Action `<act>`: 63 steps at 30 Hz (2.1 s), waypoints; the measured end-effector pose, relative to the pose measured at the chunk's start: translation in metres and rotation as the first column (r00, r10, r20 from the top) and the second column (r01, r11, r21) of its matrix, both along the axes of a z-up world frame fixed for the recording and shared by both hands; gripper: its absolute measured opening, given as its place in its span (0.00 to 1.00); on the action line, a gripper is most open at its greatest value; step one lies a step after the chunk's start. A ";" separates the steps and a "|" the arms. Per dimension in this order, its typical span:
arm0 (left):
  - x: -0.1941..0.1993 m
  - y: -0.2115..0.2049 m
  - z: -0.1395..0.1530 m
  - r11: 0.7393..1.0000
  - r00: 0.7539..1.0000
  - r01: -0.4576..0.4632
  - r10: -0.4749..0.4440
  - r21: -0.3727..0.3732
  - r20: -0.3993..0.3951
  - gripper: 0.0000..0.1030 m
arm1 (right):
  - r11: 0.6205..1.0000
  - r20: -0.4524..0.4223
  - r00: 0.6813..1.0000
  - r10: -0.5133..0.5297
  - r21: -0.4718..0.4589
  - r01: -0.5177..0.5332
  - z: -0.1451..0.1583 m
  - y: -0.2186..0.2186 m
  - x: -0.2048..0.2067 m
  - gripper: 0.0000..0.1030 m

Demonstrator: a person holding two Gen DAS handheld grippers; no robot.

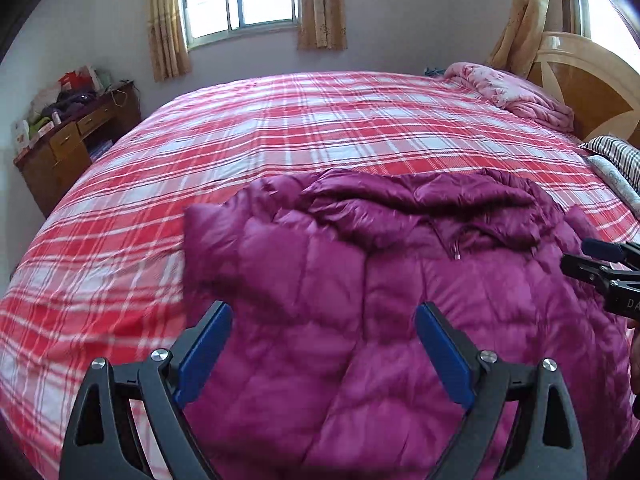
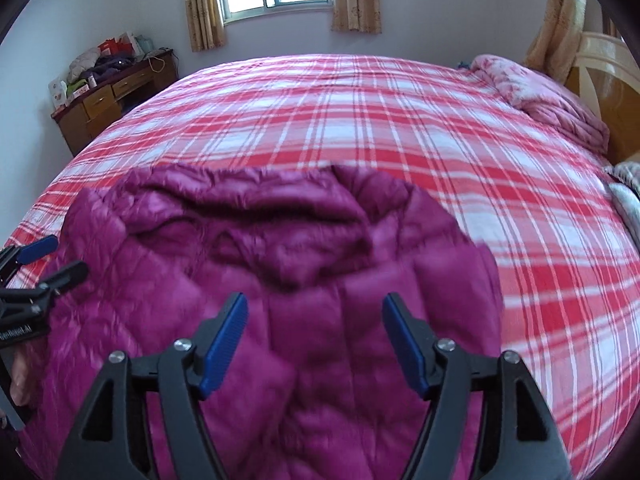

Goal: Fold large clothes

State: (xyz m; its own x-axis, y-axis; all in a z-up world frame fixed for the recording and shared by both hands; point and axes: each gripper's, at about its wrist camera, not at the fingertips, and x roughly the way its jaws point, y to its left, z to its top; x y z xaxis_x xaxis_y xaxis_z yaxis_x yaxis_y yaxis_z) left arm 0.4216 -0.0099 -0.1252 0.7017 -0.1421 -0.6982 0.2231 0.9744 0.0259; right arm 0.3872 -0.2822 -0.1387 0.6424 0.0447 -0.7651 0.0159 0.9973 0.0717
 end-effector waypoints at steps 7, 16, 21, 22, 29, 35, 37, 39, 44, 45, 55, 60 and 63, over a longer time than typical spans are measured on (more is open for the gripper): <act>-0.062 0.032 -0.010 1.000 1.000 -0.003 0.003 0.025 0.023 0.90 | 0.997 -0.007 0.998 -0.070 0.033 0.070 -0.012 -0.014 -0.065 0.74; -0.113 0.053 -0.029 0.999 0.999 -0.031 0.031 0.011 -0.012 0.90 | 0.997 -0.011 0.997 -0.072 -0.010 0.071 -0.020 0.001 -0.121 0.74; -0.145 0.070 -0.039 0.999 0.999 -0.041 0.041 0.006 -0.025 0.90 | 0.997 -0.035 0.997 -0.072 -0.014 0.071 -0.035 0.003 -0.154 0.76; -0.149 0.072 -0.041 0.999 0.999 -0.043 0.043 0.007 -0.030 0.90 | 0.997 -0.025 0.997 -0.072 -0.025 0.071 -0.036 0.004 -0.160 0.78; -0.179 0.087 -0.053 0.999 0.997 -0.051 0.051 0.000 -0.059 0.90 | 0.997 -0.036 0.997 -0.067 -0.048 0.065 -0.040 0.010 -0.184 0.81; -0.207 0.098 -0.055 0.998 0.996 -0.062 0.060 -0.014 -0.071 0.90 | 0.997 -0.058 0.996 -0.062 -0.039 0.060 -0.044 0.013 -0.206 0.81; -0.214 0.100 -0.056 0.998 0.996 -0.058 0.057 -0.004 -0.072 0.90 | 0.998 -0.064 0.996 -0.058 -0.037 0.056 -0.046 0.013 -0.213 0.81; -0.221 0.101 -0.057 0.999 0.996 -0.054 0.054 0.001 -0.074 0.90 | 0.998 -0.067 0.996 -0.059 -0.031 0.057 -0.047 0.012 -0.219 0.81; -0.239 0.107 -0.059 0.998 0.995 -0.058 0.056 -0.016 -0.087 0.90 | 0.998 -0.077 0.995 -0.065 -0.022 0.064 -0.051 0.013 -0.238 0.81; -0.244 0.108 -0.060 0.998 0.995 -0.057 0.055 -0.015 -0.089 0.90 | 0.998 -0.079 0.995 -0.065 -0.022 0.064 -0.051 0.013 -0.241 0.81; -0.281 0.116 -0.066 0.999 0.992 -0.035 0.033 -0.012 -0.119 0.90 | 0.998 -0.115 0.992 -0.056 -0.004 0.056 -0.057 0.015 -0.270 0.80; -0.294 0.116 -0.068 1.000 0.991 -0.027 0.026 0.001 -0.133 0.90 | 0.999 -0.137 0.989 -0.052 0.002 0.053 -0.060 0.013 -0.285 0.80; -0.296 0.118 -0.068 1.000 0.989 -0.024 0.022 -0.011 -0.144 0.90 | 0.999 -0.151 0.987 -0.047 0.018 0.051 -0.060 0.011 -0.292 0.75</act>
State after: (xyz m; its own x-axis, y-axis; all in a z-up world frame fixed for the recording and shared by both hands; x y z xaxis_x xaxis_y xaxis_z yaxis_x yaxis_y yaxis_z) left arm 0.1251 0.1078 -0.1932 0.5969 -0.1369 -0.7906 0.2013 0.9794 -0.0176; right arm 0.0952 -0.2712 -0.1990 0.5221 0.0336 -0.8522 0.0771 0.9933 0.0864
